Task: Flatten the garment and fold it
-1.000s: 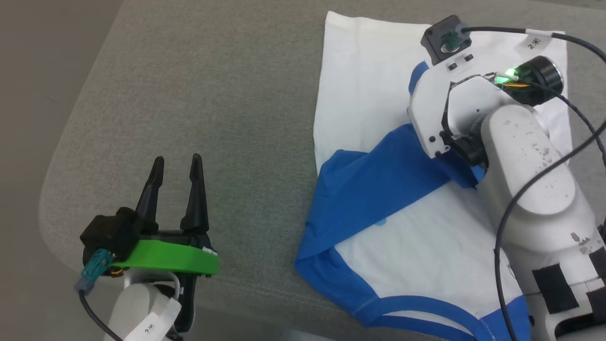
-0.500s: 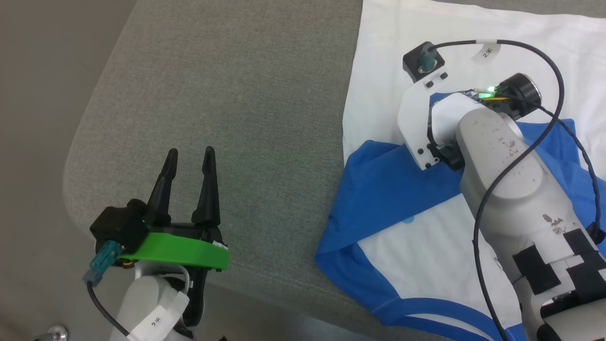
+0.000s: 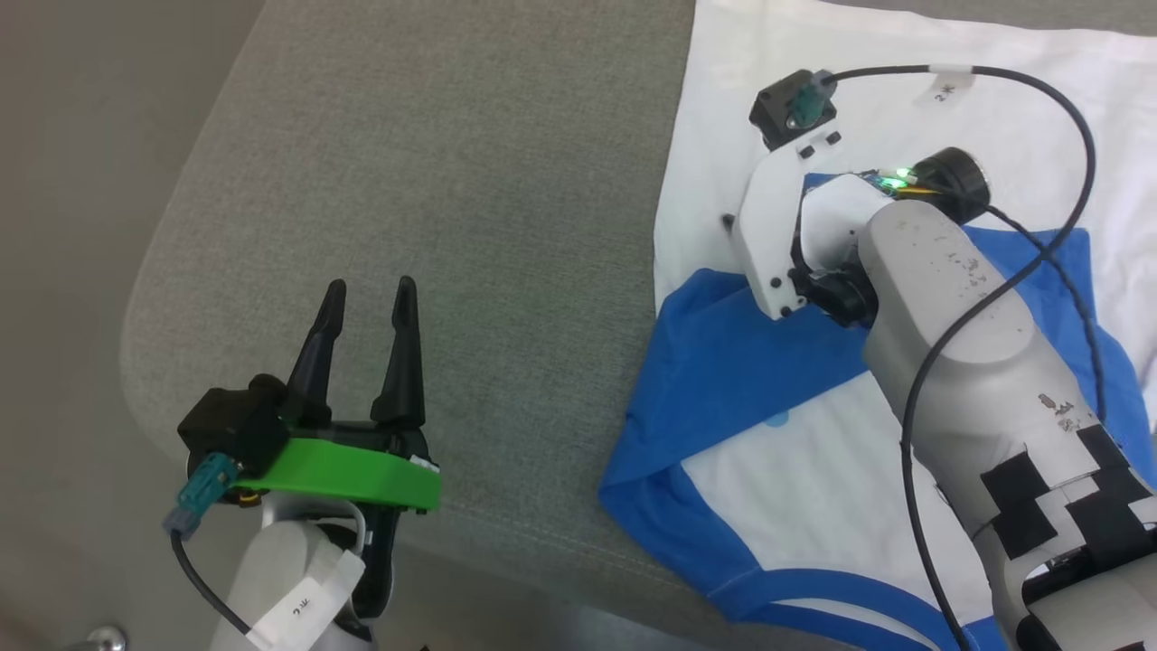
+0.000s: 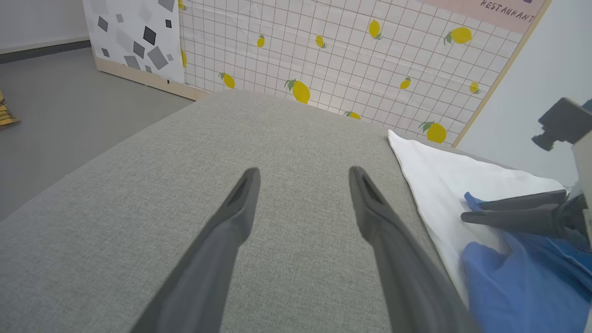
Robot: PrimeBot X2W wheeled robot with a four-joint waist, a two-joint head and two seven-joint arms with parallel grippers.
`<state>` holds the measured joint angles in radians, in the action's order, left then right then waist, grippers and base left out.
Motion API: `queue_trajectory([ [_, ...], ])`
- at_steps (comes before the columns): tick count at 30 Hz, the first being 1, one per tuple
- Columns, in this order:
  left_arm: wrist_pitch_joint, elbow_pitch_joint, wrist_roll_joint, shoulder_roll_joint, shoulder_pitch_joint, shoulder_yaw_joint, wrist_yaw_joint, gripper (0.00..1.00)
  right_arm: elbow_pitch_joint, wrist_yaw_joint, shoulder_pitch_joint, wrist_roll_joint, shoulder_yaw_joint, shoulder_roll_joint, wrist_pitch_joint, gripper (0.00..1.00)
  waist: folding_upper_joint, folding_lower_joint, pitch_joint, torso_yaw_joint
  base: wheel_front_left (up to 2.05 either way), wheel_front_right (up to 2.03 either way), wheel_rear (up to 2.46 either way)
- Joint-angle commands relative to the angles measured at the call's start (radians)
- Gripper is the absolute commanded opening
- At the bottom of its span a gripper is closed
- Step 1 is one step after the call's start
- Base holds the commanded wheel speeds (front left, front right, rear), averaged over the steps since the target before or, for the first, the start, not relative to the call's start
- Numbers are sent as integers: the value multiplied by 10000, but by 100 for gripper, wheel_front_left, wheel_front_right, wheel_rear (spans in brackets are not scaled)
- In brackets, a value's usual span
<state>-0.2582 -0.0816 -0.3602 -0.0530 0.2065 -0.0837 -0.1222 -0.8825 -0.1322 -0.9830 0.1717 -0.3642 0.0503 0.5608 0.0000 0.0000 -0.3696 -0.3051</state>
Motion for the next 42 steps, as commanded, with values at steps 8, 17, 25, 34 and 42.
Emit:
queue_trajectory([
  [8,-36,-38,466,27,-398,509,-30,100,2584,15,1442,1649,137,335,-3096,100,0,0,1127,1422,0,0,0],
  [17,-36,-123,783,-430,-312,677,-64,100,6300,15,4338,1205,1632,1068,-5146,100,0,0,1274,2886,0,0,0],
  [25,948,-422,677,-1459,1316,564,-75,100,8718,15,6560,785,3055,494,-5472,100,0,0,675,3979,0,0,0],
  [34,3617,-1251,146,-3444,4534,66,-82,100,9780,15,7355,773,3439,85,-5416,100,0,0,-699,5199,0,0,0],
  [42,6927,-2675,-488,-4345,7111,-112,-36,100,10071,15,7400,1185,3345,5,-5700,100,0,0,-1869,5879,0,0,0],
])
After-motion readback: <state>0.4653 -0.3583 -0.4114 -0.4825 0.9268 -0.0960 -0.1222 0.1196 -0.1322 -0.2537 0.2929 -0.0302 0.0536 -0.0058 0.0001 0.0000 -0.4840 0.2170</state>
